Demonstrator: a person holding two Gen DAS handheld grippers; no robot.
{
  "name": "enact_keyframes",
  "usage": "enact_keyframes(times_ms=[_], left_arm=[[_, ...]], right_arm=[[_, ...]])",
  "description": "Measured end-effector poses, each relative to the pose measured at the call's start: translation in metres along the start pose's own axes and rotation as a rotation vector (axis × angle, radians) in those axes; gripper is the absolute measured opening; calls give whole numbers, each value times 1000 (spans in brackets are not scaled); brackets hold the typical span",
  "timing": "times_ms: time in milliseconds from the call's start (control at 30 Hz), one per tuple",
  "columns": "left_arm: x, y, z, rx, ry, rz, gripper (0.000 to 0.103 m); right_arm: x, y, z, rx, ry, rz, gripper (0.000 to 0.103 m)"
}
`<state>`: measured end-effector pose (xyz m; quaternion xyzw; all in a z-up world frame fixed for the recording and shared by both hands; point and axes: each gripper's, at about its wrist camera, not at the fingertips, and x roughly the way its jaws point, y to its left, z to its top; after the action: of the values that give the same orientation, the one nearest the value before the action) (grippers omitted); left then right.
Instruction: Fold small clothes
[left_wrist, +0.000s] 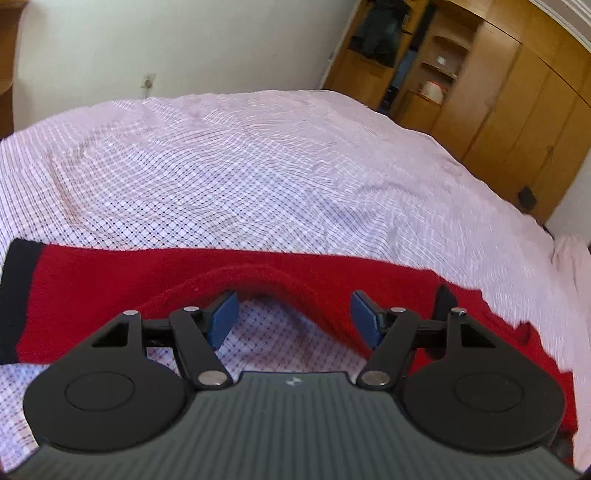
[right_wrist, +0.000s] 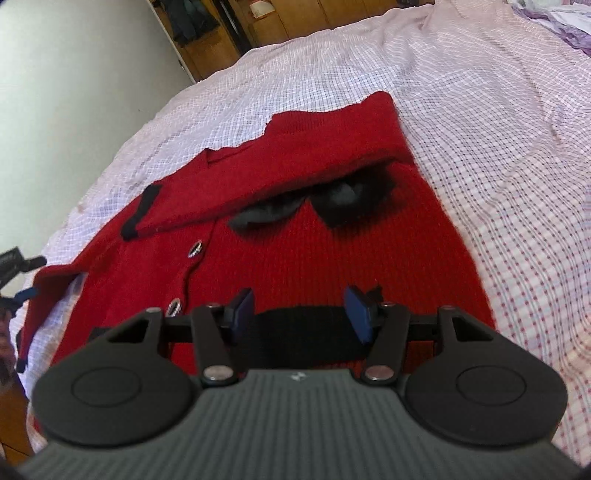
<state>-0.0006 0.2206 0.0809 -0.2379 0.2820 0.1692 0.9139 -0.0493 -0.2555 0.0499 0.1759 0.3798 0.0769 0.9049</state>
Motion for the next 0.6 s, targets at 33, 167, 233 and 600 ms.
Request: enact_keyframes(times_ms=[33,167,233,600], left_arm=[[4,3,2,-22,7,-2,72],[19,13,9,-67,19,-20,72],[25,17,12,-78,30,-12,72],[46,27,10,-126,61,1,72]], right_arm=[[-2,0,-1,1,2,-2,56],[-7,1,-4,12,-1,-19,56],[-9,2,-5,17,2,-31,56],[-2,15,-13,-18,1,-113,56]])
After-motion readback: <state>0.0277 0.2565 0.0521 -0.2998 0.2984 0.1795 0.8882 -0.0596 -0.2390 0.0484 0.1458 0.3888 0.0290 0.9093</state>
